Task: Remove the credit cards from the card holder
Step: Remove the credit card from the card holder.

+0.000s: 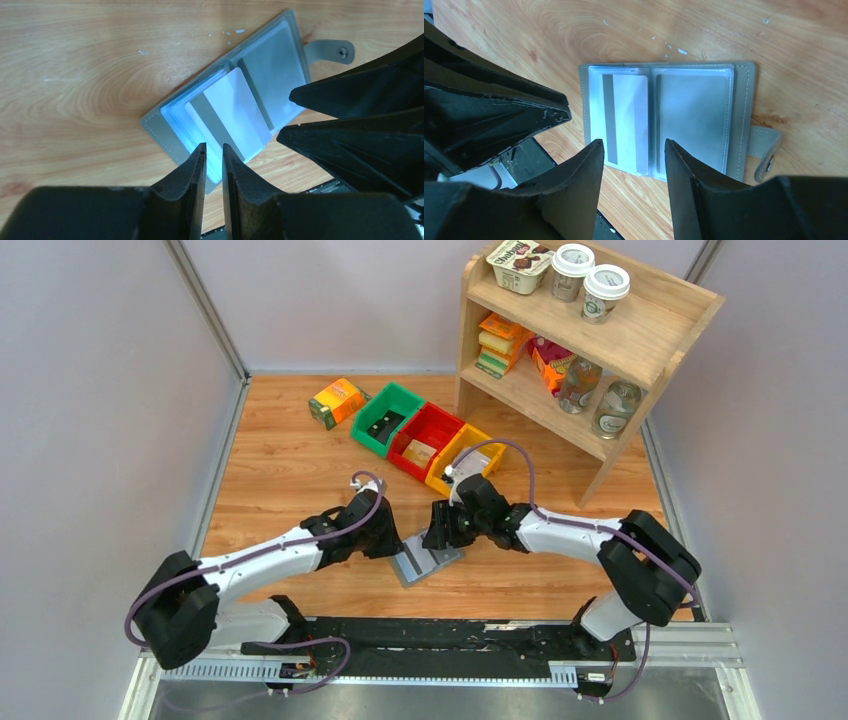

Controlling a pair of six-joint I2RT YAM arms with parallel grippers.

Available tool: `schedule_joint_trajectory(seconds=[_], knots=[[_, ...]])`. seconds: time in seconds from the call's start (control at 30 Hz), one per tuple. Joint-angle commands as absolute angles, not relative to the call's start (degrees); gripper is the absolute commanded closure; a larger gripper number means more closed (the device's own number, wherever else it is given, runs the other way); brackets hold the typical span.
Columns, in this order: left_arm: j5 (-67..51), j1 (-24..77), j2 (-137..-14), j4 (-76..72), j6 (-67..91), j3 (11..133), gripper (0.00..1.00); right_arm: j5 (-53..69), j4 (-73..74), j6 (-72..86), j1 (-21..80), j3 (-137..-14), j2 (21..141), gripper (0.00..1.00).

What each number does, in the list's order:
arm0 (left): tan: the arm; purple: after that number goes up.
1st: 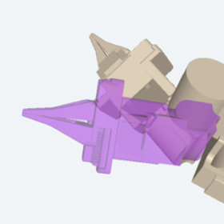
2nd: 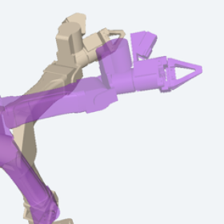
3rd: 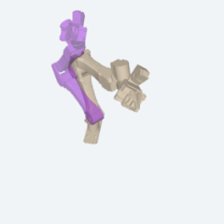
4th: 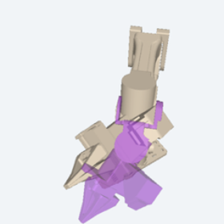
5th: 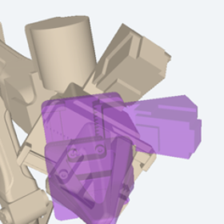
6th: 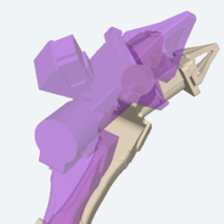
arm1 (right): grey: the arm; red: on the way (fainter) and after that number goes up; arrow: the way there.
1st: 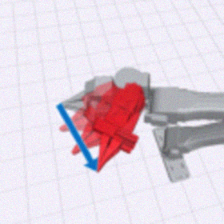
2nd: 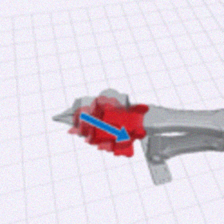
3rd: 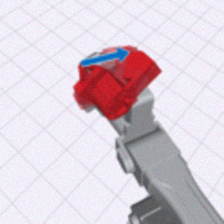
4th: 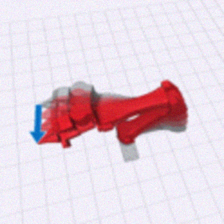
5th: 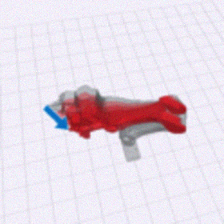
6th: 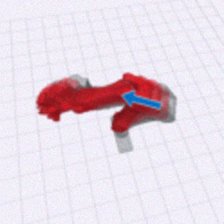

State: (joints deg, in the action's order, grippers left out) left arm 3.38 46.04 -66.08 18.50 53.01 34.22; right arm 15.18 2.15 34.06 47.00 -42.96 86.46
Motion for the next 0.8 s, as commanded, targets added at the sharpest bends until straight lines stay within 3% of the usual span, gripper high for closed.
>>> schedule_joint_trajectory(seconds=[0.0, 0.5, 0.77], knots=[[0.35, 46.23, -71.53, 12.22, 55.72, 33.76, 0.77, 21.17, -5.88, 36.47, 44.92, -41.31, 88.59, 0.5], [-3.43, 44.56, -76.64, 4.4, 61.26, 27.95, 0.92, 31.02, -16.95, 41.13, 39.99, -37.53, 96.32, 0.58], [-4.13, 43.68, -76.38, 3.69, 62.14, 26.45, 0.95, 33.4, -19.42, 41.48, 39.29, -37.18, 97.38, 0.66]])
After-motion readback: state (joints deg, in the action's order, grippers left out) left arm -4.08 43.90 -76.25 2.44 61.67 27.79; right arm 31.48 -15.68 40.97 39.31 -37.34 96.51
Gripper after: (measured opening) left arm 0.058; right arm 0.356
